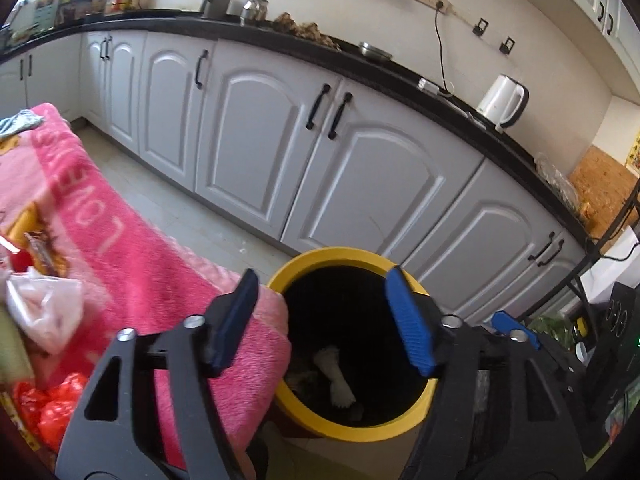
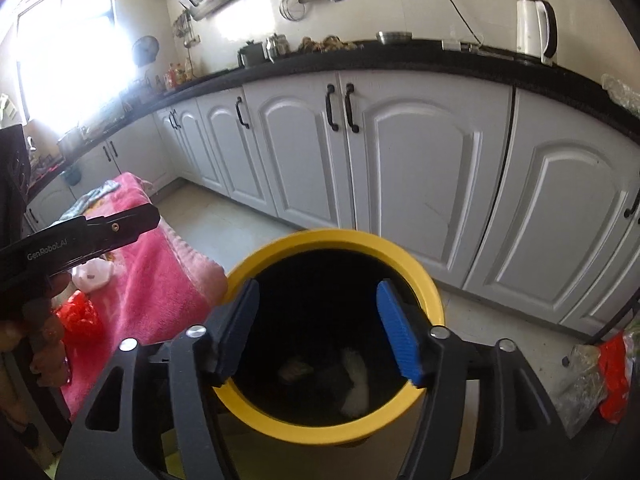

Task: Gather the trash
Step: 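Open the right tool to drop the foam net while the left tool drops the snack bag into the bin, then move both open tools back over the trash on the blanket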

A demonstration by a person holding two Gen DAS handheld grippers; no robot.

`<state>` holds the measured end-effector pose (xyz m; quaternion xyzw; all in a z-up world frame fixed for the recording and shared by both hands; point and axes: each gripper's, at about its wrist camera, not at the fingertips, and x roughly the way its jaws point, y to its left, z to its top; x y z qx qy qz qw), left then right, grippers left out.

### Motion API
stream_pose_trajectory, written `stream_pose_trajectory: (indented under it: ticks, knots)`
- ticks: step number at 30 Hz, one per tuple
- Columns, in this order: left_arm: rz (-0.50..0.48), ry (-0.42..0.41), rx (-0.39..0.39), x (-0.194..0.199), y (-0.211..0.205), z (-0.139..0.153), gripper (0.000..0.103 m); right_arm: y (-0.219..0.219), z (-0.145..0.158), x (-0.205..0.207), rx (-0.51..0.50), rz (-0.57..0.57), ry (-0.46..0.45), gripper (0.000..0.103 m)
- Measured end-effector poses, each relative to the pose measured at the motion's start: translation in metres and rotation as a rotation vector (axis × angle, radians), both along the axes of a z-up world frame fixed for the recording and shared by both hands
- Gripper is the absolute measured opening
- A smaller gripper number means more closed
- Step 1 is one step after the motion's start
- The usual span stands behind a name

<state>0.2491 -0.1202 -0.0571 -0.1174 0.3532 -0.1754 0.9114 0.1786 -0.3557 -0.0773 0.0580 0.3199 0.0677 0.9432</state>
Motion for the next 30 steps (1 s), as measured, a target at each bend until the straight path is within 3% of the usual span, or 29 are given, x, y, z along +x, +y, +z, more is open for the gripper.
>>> stream_pose_trajectory:
  ticks: [3, 8, 30]
  knots:
    - [0.036, -0.032, 0.020, -0.008, 0.011, 0.011, 0.080, 0.007, 0.010, -0.006, -0.002, 0.018, -0.041, 0.070]
    - [0.100, -0.061, 0.023, -0.022, 0.035, 0.024, 0.092, 0.020, 0.028, -0.018, -0.002, 0.051, -0.104, 0.075]
    - [0.286, -0.167, 0.013, -0.086, 0.124, 0.057, 0.092, 0.108, 0.069, -0.063, -0.054, 0.279, -0.238, 0.084]
